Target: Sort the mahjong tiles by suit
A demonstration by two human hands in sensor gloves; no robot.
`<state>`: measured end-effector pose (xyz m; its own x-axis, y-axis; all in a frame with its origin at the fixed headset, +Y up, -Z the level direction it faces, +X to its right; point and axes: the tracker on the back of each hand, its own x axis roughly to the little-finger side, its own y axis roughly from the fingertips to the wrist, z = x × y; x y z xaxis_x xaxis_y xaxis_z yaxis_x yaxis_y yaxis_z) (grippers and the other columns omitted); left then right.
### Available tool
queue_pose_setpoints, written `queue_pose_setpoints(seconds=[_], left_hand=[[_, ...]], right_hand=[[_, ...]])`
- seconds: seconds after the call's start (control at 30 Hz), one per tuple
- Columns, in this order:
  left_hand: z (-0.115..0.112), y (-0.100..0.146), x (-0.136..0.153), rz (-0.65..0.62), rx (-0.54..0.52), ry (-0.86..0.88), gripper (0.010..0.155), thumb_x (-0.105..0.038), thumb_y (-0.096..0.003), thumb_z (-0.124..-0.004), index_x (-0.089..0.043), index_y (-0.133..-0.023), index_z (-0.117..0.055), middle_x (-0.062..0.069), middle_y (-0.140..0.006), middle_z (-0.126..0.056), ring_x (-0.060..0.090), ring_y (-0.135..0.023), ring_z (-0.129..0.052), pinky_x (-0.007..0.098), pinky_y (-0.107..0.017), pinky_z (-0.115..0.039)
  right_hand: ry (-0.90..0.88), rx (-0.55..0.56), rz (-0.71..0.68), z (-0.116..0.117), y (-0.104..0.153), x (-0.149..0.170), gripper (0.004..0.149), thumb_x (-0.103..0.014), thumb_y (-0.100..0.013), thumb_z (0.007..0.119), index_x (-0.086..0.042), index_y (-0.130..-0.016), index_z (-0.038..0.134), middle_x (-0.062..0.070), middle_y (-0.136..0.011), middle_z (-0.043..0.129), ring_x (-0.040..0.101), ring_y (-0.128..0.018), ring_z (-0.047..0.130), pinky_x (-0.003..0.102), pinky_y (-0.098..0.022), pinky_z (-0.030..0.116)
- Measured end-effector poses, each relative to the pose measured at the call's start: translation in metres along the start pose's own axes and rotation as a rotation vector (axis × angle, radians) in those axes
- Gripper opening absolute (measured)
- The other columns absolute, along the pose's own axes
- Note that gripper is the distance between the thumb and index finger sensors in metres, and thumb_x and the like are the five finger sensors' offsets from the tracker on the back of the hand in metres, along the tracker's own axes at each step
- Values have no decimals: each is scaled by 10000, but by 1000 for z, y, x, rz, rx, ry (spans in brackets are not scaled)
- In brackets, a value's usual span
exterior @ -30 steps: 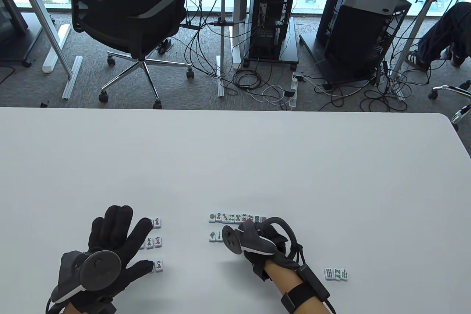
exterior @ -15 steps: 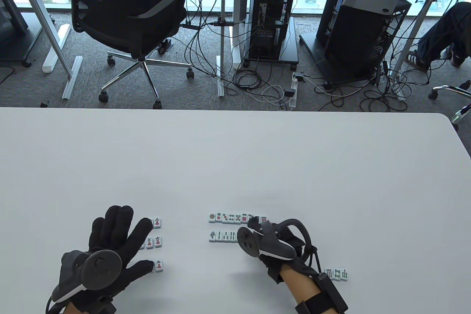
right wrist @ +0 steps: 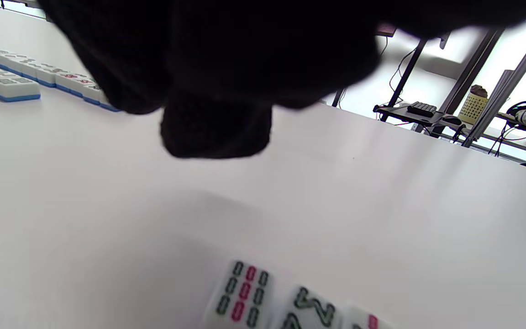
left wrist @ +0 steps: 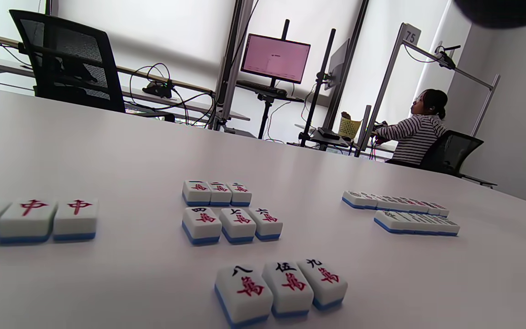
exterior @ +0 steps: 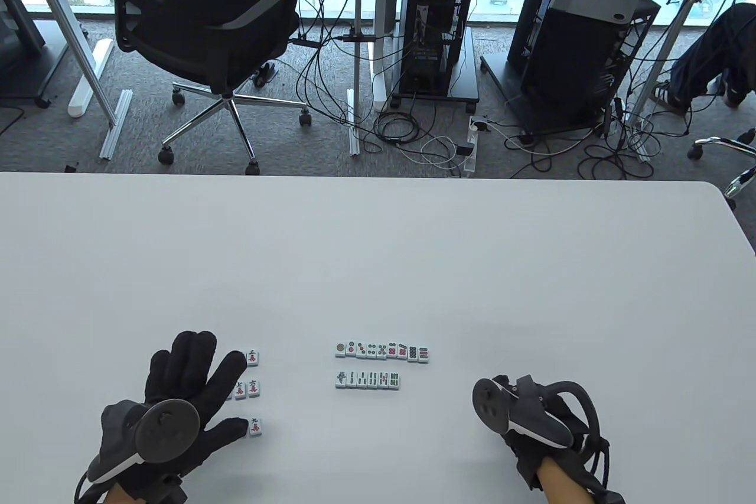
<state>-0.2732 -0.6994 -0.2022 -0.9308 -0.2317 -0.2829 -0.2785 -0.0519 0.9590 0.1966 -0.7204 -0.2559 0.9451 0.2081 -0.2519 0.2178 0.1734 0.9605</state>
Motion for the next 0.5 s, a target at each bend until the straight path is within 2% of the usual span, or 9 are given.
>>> queue_pose_setpoints(seconds=[0.2,0.4,0.5], left_hand=[[1,0,1,14,1,2,860,-740,-367,-642,-453,-1078,-253,-125,-1097,100,204,-1091,94,558,-786,-70],[0,-1,1,16,10,-2,860,-740,-367,-644,-453,-1078,-254,-125,-1097,98,203,-1091,93,559,-786,-70],[0,-1,1,16,10,-2,860,-740,-366,-644,-453,-1078,-254,-125,-1097,98,203,-1091,93,558,-786,-70]], right_hand=[[18,-88,37,14,14,19,590,-348,-384,839,-123,-919,735,3,-413,997,107,-130,915,280,-108,831],[46,-200,28,33,19,18,622,-340,-371,859,-137,-940,707,3,-399,991,96,-120,902,275,-101,826],[74,-181,32,40,19,16,639,-344,-366,861,-129,-944,697,-1,-386,989,90,-109,895,272,-91,821]])
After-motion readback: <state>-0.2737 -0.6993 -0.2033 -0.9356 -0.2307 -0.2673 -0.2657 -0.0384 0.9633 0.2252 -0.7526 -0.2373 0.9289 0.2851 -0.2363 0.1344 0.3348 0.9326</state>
